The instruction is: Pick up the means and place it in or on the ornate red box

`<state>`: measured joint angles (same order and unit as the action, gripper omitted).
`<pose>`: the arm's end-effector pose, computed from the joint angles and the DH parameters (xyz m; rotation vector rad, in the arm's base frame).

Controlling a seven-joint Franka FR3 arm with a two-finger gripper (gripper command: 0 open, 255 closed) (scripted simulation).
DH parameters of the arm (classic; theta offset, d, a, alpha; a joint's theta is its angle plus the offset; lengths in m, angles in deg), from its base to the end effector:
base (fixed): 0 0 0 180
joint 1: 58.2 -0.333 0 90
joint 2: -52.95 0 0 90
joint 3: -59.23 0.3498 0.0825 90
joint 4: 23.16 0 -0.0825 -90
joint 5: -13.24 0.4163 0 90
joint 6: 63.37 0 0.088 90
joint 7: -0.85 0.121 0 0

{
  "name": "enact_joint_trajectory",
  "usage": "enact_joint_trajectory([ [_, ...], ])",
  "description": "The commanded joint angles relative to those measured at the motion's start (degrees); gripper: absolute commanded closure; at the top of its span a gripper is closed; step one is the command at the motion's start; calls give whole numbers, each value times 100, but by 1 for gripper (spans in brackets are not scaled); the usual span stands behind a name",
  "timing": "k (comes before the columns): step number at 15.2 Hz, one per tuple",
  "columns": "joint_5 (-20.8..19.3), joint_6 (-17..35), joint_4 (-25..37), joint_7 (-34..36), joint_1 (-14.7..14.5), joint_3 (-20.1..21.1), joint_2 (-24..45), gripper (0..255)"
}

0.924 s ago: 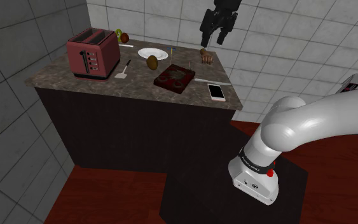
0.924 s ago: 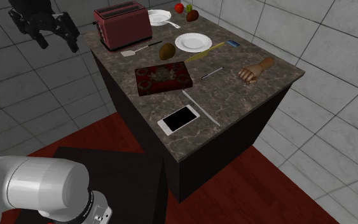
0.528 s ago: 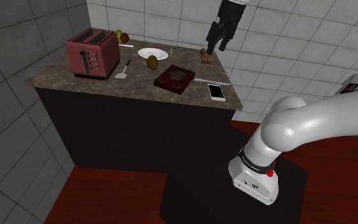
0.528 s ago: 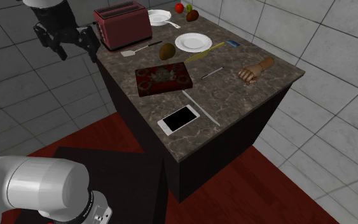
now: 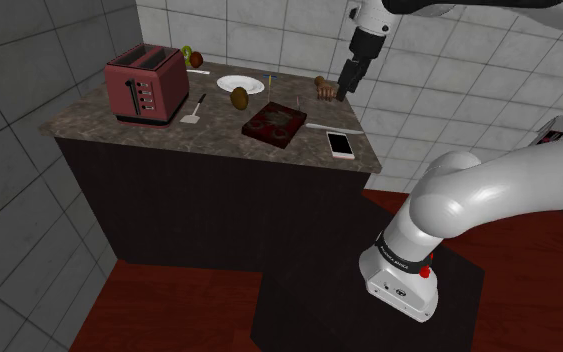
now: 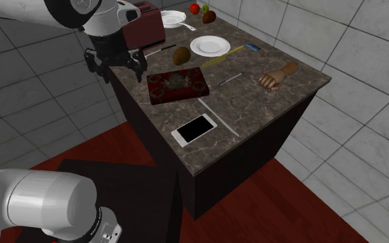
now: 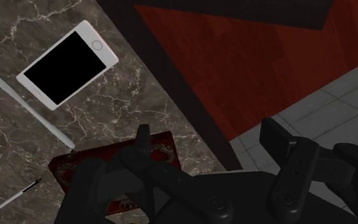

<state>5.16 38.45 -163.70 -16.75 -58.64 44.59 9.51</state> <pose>0.3292 -0.1134 0.5503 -3.1128 -0.2275 -0.1159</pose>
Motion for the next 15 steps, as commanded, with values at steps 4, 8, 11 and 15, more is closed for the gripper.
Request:
enact_joint_trajectory([
  [4, -348, 637, -69, -1099, -20, -766, 525, 0],
  [8, -482, 1161, 52, -1977, -127, -1396, 1133, 0],
  [11, -449, 1553, 241, -2678, -275, -1883, 1696, 0],
  [15, -135, 2044, 616, -3726, -561, -2553, 2596, 0],
])
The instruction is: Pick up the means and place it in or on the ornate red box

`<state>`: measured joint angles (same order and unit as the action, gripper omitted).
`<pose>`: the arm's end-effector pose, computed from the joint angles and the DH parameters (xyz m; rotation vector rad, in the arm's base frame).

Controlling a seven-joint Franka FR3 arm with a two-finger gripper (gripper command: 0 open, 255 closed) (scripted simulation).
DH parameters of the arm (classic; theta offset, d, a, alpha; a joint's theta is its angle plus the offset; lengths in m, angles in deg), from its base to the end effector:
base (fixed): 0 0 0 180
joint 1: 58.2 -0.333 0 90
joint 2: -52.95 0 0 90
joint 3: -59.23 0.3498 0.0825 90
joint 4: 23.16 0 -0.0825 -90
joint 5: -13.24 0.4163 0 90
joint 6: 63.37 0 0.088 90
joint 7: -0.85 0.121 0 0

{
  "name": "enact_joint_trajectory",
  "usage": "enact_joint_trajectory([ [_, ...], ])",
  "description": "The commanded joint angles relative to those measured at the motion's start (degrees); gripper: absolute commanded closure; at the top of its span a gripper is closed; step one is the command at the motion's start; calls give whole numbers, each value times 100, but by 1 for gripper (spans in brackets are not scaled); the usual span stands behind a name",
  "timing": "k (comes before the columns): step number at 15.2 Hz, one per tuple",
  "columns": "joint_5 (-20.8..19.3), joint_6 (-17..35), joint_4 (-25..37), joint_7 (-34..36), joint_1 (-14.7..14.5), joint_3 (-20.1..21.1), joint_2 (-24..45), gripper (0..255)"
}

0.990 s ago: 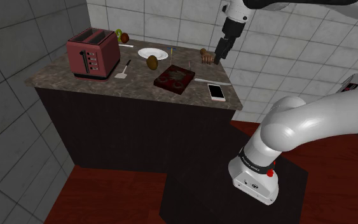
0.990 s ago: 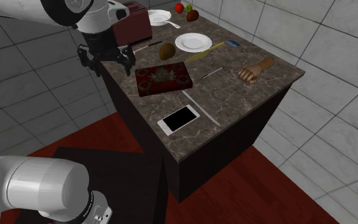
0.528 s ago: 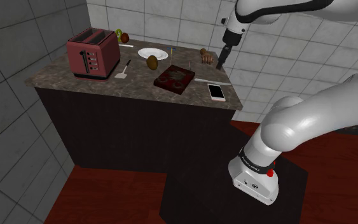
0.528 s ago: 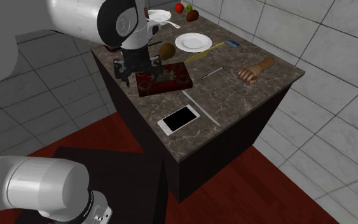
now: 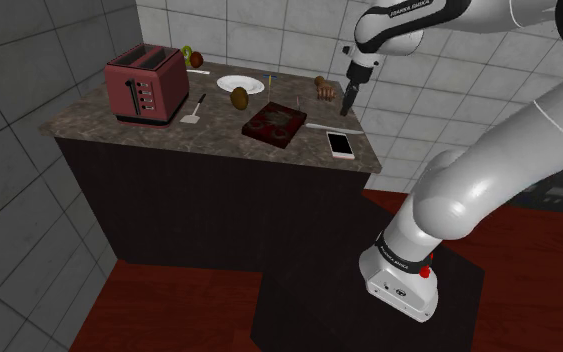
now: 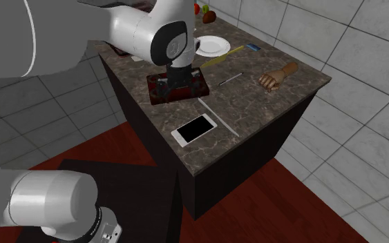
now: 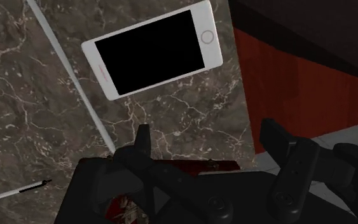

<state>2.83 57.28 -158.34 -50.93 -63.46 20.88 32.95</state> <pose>0.3908 -0.2778 0.4379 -3.0440 -0.6867 -0.0978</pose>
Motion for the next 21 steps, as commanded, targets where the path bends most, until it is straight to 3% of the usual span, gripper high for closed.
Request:
enact_joint_trajectory([
  [1, 240, 272, 196, -602, -163, -351, 508, 0],
  [5, 1167, 616, 752, -1964, -429, -932, 1705, 0],
  [7, 1811, 686, 1096, -2726, -391, -1046, 2392, 0],
  [12, 3127, 595, 2137, -4269, 327, -663, 3949, 0],
  [13, 3279, 562, 2345, -4467, 492, -549, 4186, 0],
  [21, 3637, 970, 2228, -4691, 673, -293, 4562, 0],
])
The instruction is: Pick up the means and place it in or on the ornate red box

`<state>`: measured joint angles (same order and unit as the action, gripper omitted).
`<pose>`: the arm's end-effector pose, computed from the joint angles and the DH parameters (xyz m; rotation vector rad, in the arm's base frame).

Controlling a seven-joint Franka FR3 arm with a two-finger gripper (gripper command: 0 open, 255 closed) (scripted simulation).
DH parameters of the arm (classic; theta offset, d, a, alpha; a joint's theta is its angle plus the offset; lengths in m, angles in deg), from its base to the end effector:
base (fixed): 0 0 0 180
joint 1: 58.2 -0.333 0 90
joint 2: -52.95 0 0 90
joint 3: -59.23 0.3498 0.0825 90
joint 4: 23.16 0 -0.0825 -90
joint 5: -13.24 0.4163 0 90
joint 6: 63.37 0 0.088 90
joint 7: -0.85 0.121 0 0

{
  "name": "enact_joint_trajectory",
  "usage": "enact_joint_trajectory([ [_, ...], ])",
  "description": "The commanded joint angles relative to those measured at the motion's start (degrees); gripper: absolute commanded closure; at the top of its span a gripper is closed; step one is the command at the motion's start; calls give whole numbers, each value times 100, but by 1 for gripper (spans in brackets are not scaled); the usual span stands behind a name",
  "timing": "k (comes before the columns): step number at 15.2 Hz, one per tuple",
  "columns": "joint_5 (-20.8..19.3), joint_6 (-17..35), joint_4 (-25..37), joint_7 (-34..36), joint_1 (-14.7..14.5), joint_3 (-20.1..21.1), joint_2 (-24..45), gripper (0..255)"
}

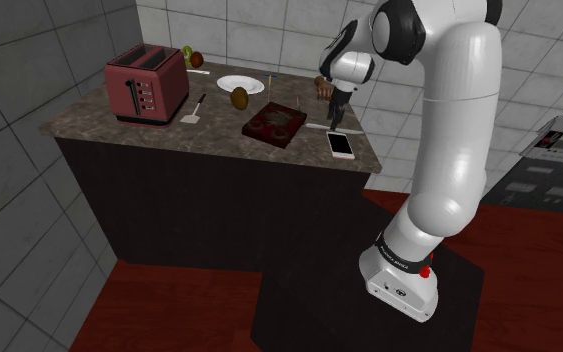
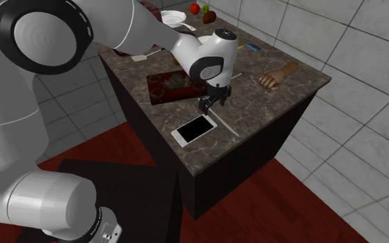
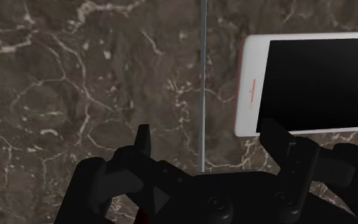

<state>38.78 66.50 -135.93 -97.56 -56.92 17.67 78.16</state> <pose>0.4956 -0.4103 0.2924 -2.9215 -1.1084 -0.0770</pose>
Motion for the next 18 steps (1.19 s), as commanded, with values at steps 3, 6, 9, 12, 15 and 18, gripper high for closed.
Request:
enact_joint_trajectory([
  [3, 43, 48, -13, -27, 19, 28, 41, 0],
  [6, 43, 48, -13, -27, 19, 28, 41, 0],
  [9, 42, 47, -12, -27, 19, 27, 42, 255],
  [12, 42, 47, -12, -27, 19, 27, 42, 255],
  [15, 42, 47, -12, -27, 19, 27, 42, 255],
  [18, 43, 48, -13, -27, 19, 28, 41, 255],
])
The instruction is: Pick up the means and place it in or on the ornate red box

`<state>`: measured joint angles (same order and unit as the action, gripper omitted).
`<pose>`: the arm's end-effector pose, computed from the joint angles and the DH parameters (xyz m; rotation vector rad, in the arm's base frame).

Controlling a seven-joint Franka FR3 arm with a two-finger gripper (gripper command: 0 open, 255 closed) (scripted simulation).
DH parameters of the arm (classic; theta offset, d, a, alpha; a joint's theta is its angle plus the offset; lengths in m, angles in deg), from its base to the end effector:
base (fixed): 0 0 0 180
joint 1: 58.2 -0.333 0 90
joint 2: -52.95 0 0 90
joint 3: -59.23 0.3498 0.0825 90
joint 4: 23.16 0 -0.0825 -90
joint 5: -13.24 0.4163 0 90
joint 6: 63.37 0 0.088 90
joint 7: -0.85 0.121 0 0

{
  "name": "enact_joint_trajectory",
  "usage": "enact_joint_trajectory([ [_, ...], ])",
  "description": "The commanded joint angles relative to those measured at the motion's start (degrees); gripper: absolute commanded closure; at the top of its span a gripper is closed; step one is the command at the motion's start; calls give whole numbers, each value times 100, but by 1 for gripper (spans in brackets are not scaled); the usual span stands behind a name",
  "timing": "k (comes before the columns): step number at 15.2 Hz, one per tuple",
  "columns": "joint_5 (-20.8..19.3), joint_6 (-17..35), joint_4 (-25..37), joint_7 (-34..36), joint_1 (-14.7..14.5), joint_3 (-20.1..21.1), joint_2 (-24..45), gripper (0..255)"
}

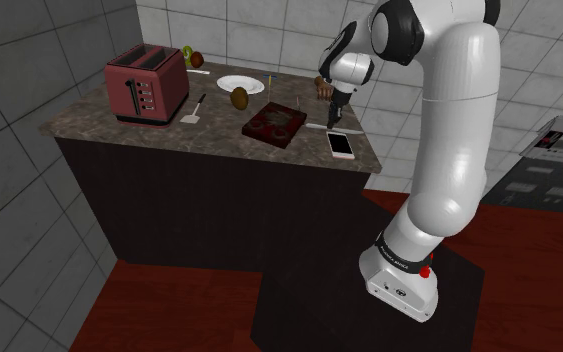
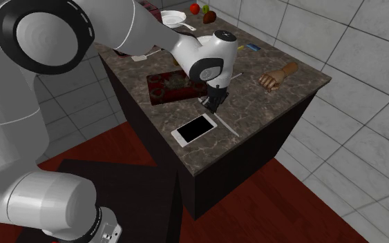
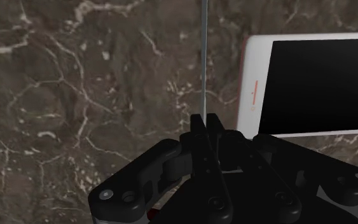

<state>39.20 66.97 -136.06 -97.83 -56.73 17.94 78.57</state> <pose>0.4956 -0.4102 0.2878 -2.9219 -1.1083 -0.0775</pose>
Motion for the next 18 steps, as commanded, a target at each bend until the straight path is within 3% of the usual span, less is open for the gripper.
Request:
enact_joint_trajectory([
  [1, -50, -51, 11, 33, -25, -33, -52, 255],
  [18, -819, -1018, 427, 564, -358, -462, -828, 255],
])
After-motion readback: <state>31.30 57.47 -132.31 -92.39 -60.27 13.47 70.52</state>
